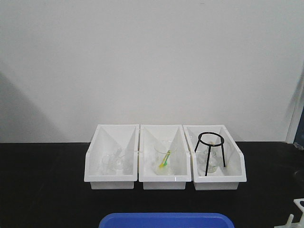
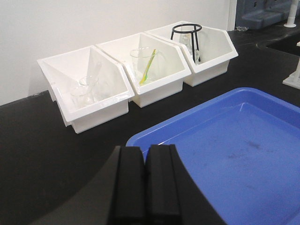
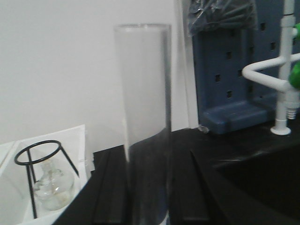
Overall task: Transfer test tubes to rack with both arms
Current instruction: 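Move the held test tube with the right gripper above the white rack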
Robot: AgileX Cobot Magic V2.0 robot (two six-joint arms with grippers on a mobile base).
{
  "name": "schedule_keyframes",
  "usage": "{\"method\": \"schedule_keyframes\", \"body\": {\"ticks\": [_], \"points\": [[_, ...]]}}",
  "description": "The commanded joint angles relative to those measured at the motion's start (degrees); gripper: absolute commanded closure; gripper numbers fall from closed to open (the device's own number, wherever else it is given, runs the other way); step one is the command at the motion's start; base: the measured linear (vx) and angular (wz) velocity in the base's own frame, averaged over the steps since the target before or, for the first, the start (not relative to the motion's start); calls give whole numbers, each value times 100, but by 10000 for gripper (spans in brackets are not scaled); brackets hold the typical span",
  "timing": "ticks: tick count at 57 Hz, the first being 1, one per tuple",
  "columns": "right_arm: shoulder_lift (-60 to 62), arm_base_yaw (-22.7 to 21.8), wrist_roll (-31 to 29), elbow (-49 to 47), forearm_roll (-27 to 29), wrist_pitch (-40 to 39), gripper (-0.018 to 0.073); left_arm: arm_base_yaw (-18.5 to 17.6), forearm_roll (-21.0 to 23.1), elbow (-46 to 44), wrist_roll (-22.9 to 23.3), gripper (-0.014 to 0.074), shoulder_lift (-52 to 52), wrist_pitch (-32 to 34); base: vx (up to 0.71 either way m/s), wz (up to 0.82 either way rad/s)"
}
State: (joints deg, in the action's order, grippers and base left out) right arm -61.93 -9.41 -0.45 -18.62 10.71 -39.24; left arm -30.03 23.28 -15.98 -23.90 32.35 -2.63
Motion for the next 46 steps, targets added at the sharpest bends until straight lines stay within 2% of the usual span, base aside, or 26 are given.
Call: {"method": "schedule_keyframes", "body": {"ticks": [1, 8, 21, 32, 46], "points": [[177, -280, 45, -9, -139, -616, 566, 10, 28, -168, 41, 617, 21, 409, 0, 0], [177, -656, 139, 36, -182, -598, 566, 10, 28, -168, 41, 617, 21, 325, 0, 0], [-77, -1018, 564, 36, -796, -738, 566, 10, 28, -168, 41, 617, 21, 325, 0, 0], [-514, -1013, 709, 36, -1140, -1277, 566, 10, 28, -168, 41, 617, 21, 325, 0, 0], [-964, -1013, 724, 36, -1224, -1736, 566, 10, 21, -168, 41, 617, 21, 325, 0, 0]]}}
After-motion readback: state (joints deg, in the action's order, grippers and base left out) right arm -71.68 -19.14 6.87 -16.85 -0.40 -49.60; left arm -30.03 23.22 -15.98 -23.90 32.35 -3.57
